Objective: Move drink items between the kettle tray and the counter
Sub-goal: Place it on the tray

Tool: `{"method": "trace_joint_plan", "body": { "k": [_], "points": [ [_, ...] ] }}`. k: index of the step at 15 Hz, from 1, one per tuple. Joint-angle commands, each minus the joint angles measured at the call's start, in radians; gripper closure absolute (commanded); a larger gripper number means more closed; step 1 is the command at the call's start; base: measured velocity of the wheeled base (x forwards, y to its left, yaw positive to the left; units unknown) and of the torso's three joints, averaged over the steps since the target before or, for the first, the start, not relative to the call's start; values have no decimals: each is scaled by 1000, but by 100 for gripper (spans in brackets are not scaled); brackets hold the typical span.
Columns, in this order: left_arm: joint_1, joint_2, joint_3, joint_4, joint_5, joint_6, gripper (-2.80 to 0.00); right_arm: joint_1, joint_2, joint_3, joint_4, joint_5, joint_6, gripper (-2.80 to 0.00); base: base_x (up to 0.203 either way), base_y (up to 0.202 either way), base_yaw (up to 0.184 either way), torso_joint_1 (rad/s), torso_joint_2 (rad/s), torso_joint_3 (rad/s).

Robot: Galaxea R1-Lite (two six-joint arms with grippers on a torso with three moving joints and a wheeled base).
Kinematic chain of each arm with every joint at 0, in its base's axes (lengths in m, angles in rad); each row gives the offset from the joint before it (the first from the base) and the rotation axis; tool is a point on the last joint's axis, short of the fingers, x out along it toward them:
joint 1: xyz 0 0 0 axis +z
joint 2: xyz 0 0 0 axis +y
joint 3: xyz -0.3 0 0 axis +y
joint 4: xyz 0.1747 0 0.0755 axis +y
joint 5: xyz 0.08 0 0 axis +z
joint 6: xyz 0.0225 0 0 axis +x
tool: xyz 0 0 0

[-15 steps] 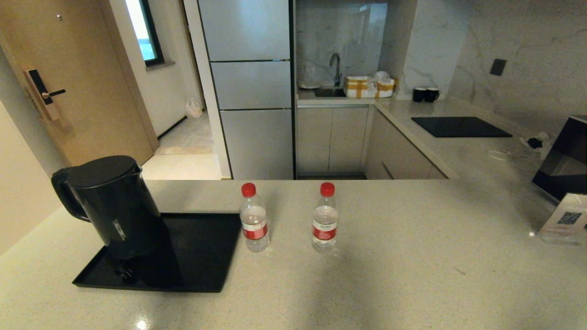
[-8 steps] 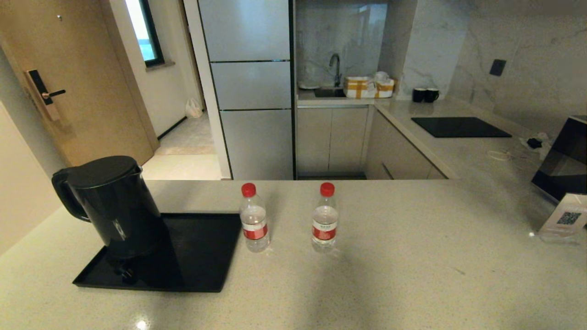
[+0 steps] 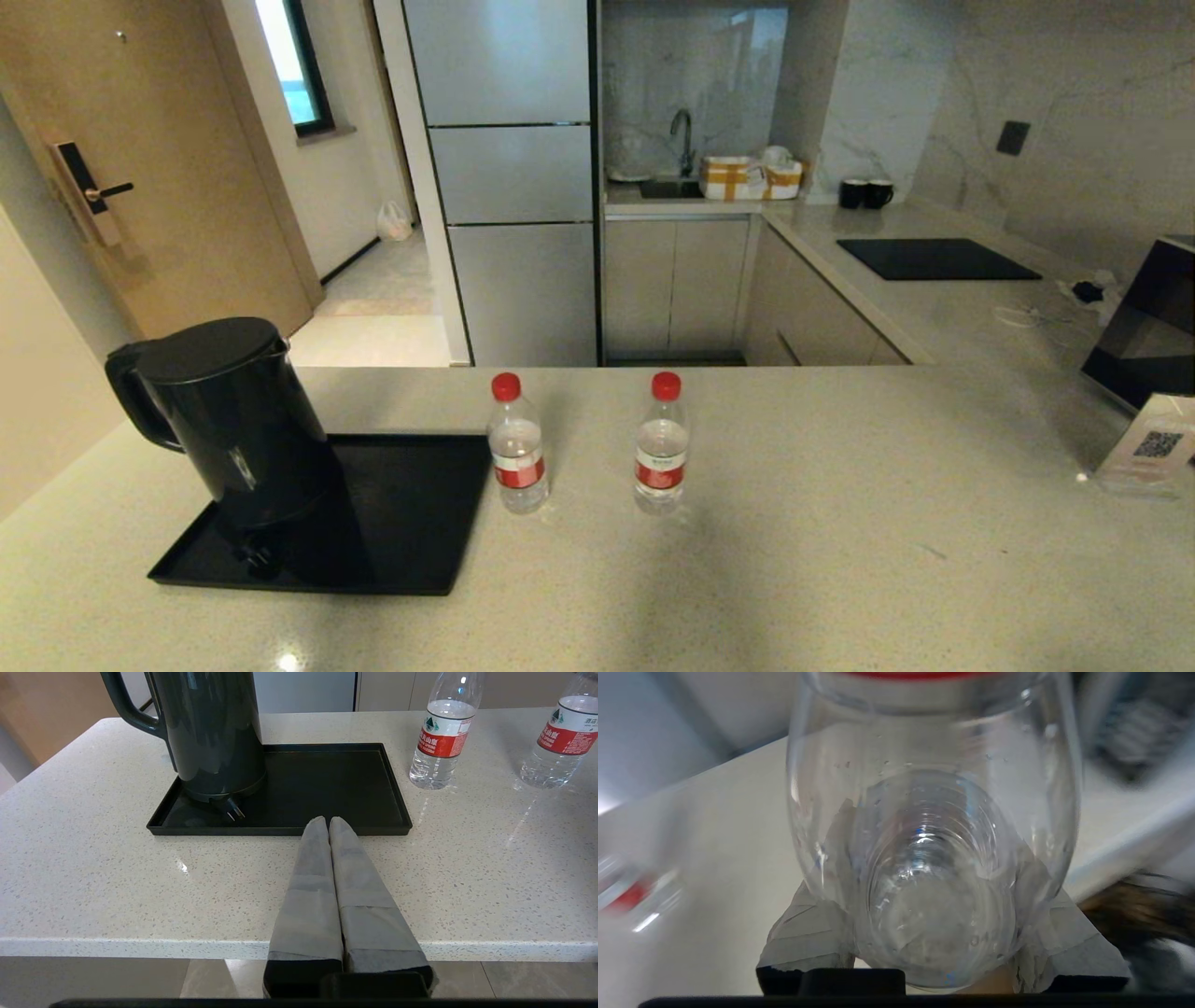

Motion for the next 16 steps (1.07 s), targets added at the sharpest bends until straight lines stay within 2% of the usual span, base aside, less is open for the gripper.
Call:
{"method": "trace_joint_plan", "body": {
  "k": [1,6,10,16],
  "points": [
    [0,-2,1,0,0,0,0,-2,-1,53,-43,41,10,0,0,0,0,0,0,0],
    [0,-2,0,1,0,0,0,0,6,103,-89,48,8,0,0,0,0,0,0,0],
    [0,-1,0,1,0,0,0,1,-6,103,-87,120,-12,0,0,0,0,-30,26,-11],
    [0,-2,1,2,0,0,0,0,-19,120,-88,165,-2,0,0,0,0,-308,176,-125]
  ]
}}
